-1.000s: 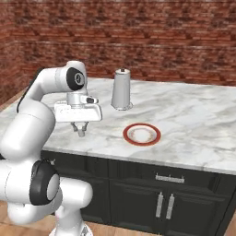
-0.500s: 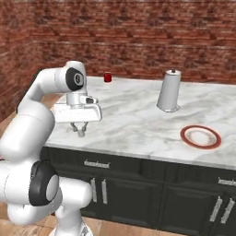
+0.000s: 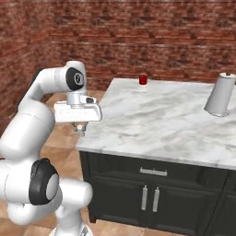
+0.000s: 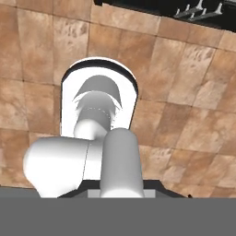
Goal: Pick up the marshmallow and place it in the cup of hot chocolate on the dining counter.
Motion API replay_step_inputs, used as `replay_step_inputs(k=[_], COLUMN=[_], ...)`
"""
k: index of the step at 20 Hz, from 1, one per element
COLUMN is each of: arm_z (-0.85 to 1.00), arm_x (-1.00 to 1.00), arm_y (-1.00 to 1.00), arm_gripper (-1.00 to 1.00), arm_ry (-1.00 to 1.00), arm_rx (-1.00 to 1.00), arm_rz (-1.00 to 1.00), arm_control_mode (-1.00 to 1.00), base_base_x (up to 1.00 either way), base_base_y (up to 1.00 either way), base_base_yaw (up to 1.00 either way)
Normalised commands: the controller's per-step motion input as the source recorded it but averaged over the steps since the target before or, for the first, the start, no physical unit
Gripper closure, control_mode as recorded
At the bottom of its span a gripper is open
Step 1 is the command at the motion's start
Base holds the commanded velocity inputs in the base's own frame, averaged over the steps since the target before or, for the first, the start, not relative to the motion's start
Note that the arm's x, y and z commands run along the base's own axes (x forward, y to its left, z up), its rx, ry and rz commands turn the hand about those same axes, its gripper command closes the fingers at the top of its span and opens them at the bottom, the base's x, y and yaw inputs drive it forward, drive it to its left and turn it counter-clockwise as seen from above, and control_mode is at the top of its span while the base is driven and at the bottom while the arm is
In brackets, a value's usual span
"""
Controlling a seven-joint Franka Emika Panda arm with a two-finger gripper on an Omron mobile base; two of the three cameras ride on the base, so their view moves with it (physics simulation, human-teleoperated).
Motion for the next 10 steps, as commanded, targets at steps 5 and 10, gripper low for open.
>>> replay_step_inputs(k=[5, 10], arm_z=[0.00, 0.00], arm_x=[0.00, 0.00], arm_y=[0.00, 0.00], arm_gripper=[1.00, 1.00], arm_ry=[0.00, 0.00], arm_rx=[0.00, 0.00], arm_rz=[0.00, 0.00], arm_control_mode=[1.00, 1.00], base_base_x=[-0.09, -0.01], base_base_y=[1.00, 1.00], base_base_yaw=[0.00, -0.04])
